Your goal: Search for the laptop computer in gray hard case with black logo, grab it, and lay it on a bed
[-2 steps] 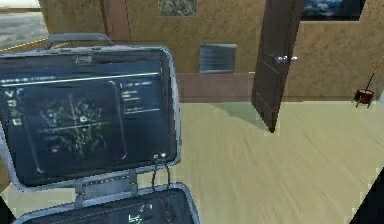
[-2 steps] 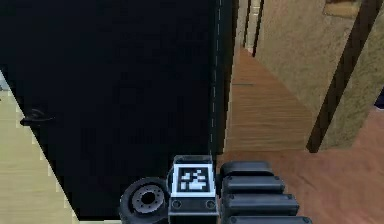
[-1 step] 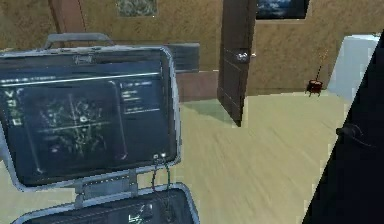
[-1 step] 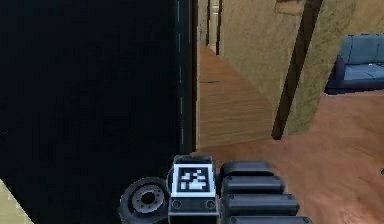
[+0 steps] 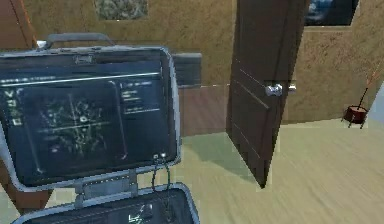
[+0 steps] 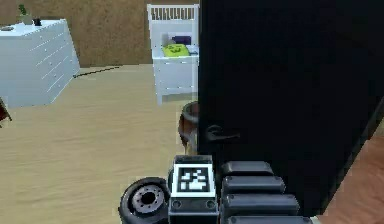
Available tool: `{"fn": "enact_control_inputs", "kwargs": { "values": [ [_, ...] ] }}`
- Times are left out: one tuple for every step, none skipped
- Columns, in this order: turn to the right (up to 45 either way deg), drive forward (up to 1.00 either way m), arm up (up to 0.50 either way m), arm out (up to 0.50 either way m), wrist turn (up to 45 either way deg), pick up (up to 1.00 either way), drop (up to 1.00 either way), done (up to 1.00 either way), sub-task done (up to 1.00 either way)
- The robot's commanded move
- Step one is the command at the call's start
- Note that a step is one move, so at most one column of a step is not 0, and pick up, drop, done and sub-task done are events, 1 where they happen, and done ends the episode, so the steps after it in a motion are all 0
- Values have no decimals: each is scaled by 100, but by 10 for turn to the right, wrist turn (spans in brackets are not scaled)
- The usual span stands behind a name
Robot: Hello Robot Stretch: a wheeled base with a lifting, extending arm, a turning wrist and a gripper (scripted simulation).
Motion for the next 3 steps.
{"fn": "enact_control_inputs", "kwargs": {
  "values": [
    [300, 0, 0, 0, 0, 0, 0, 0, 0],
    [0, 25, 0, 0, 0, 0, 0, 0, 0],
    [360, 0, 0, 0, 0, 0, 0, 0, 0]
  ]
}}
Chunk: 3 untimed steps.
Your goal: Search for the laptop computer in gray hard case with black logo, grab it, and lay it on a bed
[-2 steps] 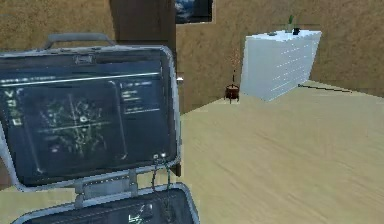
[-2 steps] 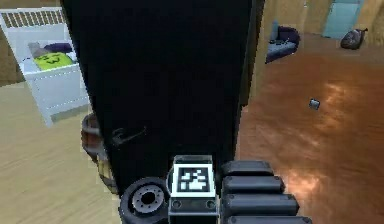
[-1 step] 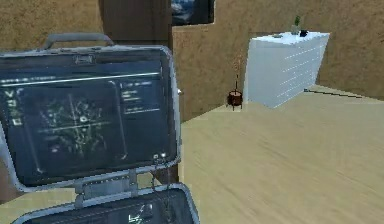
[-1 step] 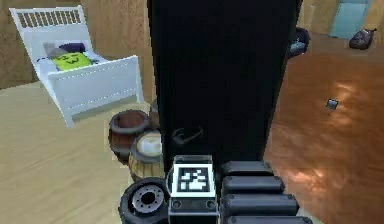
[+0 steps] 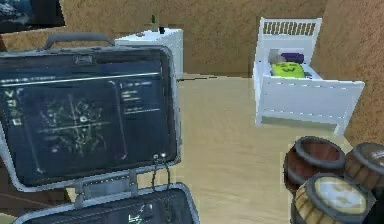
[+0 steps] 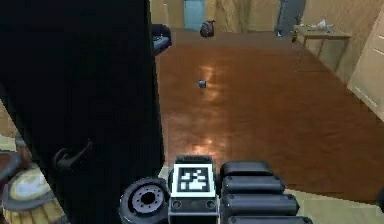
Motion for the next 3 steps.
{"fn": "enact_control_inputs", "kwargs": {
  "values": [
    [30, 0, 0, 0, 0, 0, 0, 0, 0],
    [0, 100, 0, 0, 0, 0, 0, 0, 0],
    [0, 100, 0, 0, 0, 0, 0, 0, 0]
  ]
}}
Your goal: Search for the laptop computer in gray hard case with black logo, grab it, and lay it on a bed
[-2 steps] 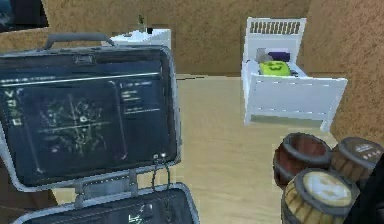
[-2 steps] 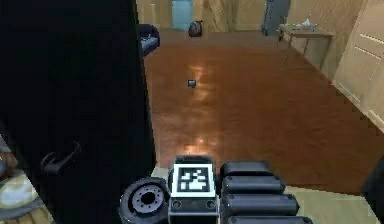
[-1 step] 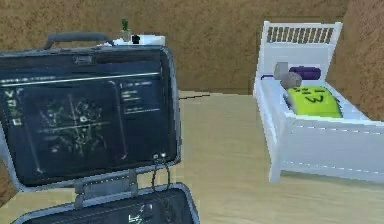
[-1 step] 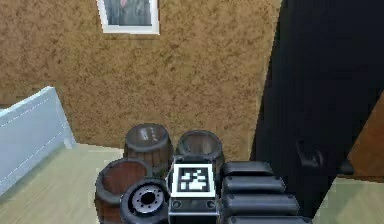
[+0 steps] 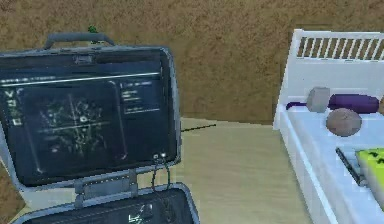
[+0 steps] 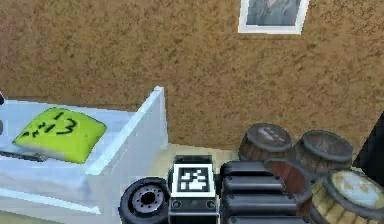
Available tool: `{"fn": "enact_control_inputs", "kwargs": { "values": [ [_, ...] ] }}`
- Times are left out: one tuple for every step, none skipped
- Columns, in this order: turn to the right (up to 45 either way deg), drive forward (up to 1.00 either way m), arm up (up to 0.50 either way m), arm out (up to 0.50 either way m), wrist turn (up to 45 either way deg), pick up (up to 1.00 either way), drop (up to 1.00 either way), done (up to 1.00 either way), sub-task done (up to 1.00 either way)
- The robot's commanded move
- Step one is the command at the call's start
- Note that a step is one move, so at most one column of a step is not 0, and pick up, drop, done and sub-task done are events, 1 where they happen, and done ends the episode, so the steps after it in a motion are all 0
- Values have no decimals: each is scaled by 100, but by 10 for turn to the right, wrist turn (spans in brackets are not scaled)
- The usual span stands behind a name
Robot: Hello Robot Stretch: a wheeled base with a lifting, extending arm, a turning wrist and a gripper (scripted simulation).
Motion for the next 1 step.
{"fn": "enact_control_inputs", "kwargs": {
  "values": [
    [300, 0, 0, 0, 0, 0, 0, 0, 0]
  ]
}}
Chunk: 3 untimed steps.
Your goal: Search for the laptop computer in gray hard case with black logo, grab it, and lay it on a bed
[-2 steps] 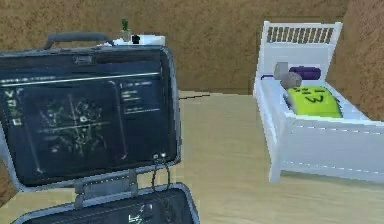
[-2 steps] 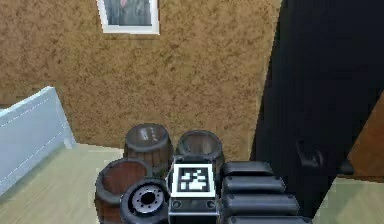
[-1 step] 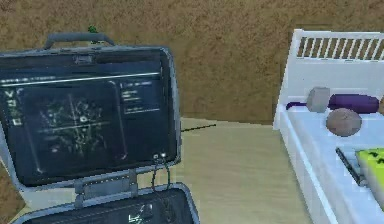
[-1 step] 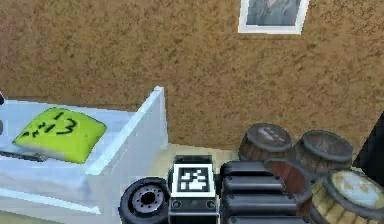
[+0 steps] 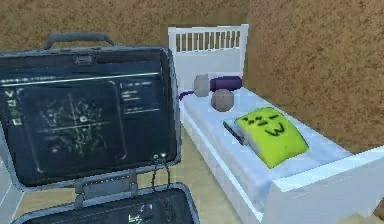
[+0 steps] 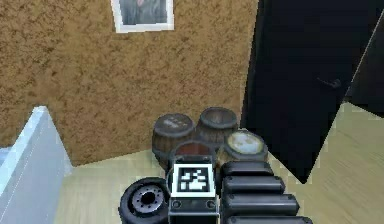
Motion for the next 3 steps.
{"fn": "enact_control_inputs", "kwargs": {
  "values": [
    [0, 5, 0, 0, 0, 0, 0, 0, 0],
    [-180, 0, 0, 0, 0, 0, 0, 0, 0],
    [0, 100, 0, 0, 0, 0, 0, 0, 0]
  ]
}}
